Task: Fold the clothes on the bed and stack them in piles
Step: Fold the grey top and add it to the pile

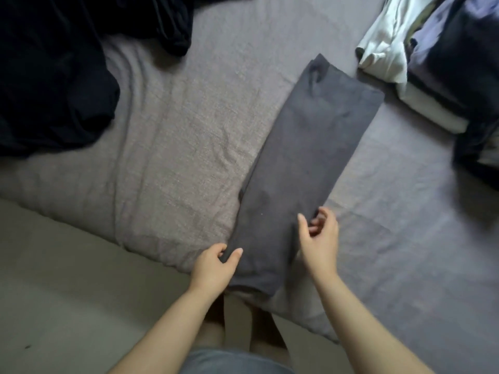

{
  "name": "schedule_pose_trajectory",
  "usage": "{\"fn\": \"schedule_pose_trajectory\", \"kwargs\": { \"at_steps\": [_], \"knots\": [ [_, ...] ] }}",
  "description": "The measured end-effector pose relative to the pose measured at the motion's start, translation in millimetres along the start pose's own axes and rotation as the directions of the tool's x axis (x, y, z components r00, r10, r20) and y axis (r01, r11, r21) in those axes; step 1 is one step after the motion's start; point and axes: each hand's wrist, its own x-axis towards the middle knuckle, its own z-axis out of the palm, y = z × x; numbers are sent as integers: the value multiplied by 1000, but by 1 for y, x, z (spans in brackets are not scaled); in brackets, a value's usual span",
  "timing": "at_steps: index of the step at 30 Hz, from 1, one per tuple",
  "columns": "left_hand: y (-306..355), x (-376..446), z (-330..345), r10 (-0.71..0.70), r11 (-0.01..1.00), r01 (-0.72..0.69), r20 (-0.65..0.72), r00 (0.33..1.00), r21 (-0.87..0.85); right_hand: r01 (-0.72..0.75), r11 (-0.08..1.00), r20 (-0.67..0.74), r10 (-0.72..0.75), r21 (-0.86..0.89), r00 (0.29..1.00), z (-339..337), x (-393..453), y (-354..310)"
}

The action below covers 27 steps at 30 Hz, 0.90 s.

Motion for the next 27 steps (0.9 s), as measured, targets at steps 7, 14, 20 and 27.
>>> {"fn": "schedule_pose_trajectory", "kwargs": {
  "at_steps": [7, 14, 20, 27],
  "knots": [
    [14, -8, -10, -48, 998, 59, 344, 938, -23, -601, 771, 521, 432, 209, 736, 4, -90, 32],
    [93, -13, -42, 66, 909, 152, 494, 867, -387, -644, 518, 473, 437, 563, 765, -28, -57, -23],
    [192, 17, -39, 90, 819, 167, 411, 907, -549, -589, 516, 500, 316, 622, 806, -47, 44, -75],
    [149, 60, -14, 278, 944, -220, -234, 932, 245, -214, 949, 39, 211, 231, 977, -31, 75, -13]
  ]
}}
